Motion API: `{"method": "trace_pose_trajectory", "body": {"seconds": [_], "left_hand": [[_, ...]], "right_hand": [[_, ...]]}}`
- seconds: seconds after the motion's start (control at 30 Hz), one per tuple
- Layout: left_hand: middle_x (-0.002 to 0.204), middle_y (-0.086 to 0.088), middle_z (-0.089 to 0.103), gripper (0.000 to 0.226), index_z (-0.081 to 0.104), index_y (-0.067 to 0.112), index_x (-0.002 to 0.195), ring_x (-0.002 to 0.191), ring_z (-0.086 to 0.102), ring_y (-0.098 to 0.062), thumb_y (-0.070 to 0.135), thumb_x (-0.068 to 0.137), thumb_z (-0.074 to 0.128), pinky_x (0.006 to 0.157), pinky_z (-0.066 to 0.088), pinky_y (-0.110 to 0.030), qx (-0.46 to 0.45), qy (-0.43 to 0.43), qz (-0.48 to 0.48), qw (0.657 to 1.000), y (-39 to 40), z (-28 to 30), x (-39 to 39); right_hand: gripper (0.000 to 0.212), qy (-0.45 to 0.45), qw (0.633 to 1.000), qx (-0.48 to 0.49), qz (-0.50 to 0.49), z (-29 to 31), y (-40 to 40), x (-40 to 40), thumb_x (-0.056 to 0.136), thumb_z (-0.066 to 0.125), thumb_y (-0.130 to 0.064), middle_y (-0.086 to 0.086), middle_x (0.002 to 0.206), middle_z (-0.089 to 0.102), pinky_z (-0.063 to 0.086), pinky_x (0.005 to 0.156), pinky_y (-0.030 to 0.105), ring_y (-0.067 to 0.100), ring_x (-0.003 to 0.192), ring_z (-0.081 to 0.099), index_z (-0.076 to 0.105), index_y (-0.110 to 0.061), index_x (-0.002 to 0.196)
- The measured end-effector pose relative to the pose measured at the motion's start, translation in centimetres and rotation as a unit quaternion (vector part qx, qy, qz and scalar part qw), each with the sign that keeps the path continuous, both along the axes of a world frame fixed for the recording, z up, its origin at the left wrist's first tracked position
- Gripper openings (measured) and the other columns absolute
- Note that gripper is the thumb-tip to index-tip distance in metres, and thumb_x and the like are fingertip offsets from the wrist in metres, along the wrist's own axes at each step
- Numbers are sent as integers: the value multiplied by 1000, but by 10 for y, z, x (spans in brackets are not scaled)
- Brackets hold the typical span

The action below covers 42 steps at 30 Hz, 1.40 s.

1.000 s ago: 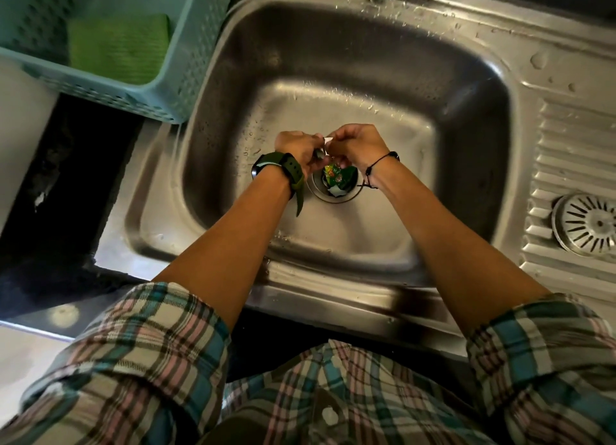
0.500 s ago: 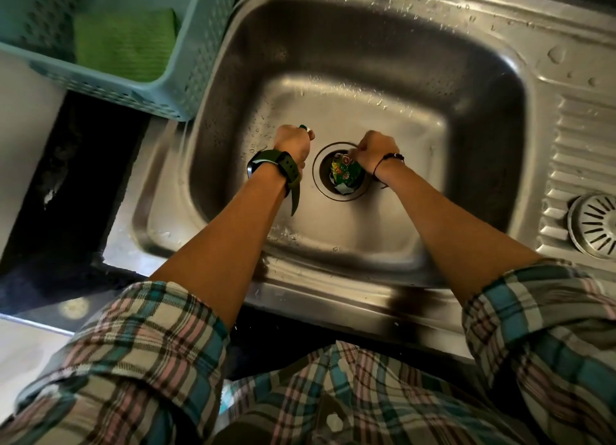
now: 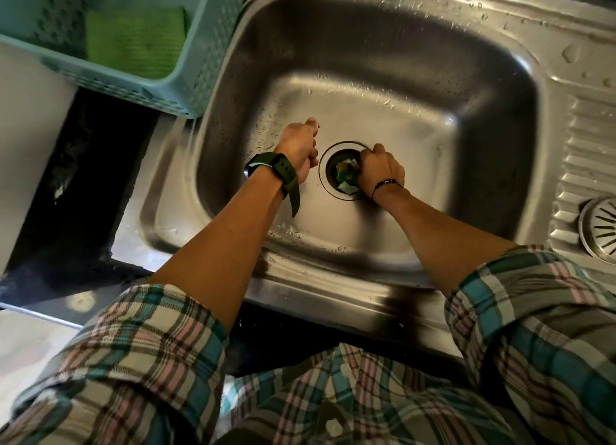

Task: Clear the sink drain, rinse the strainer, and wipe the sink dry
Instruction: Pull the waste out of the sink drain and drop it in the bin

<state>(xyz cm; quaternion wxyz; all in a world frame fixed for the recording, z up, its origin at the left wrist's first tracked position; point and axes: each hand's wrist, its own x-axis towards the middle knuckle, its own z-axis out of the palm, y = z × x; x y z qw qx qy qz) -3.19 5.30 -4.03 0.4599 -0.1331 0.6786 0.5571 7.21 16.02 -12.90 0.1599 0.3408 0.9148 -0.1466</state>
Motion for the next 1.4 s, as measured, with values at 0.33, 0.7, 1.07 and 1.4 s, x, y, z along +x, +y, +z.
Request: {"method": "trace_pose_trajectory", "body": {"seconds": [0.33,0.7,1.07,1.4], "left_hand": [[63,-1,42,31,48,10,73,39,38,-6,8,98,30,37,29,-16,113,-63,17,992,5,0,7],[71,-5,48,32,51,10,82,50,43,-12,26,92,25,47,34,-18,195,-144,69,968,7,5,7],[87,-12,55,15,52,5,94,67,53,-19,7,96,38,59,47,-30,149,-111,54,981,8,4,5],[86,-16,60,17,49,1,87,74,62,-27,3,97,35,59,57,-34,121,-151,121,974,9,-2,5]], "right_hand": [[24,266,890,-212,-304,43,21,-13,82,55,-4,4,81,62,45,59,29,20,72,56,51,-22,67],[42,367,834,-348,-220,108,-15,-21,75,52,5,3,67,56,45,42,23,14,50,54,51,-21,108],[23,260,873,-374,-176,101,-20,-28,79,58,6,6,74,63,53,54,26,15,57,58,59,-12,94],[25,72,974,-188,-101,21,-5,-4,87,50,-4,16,117,63,51,91,37,32,103,60,66,-9,107]]}}
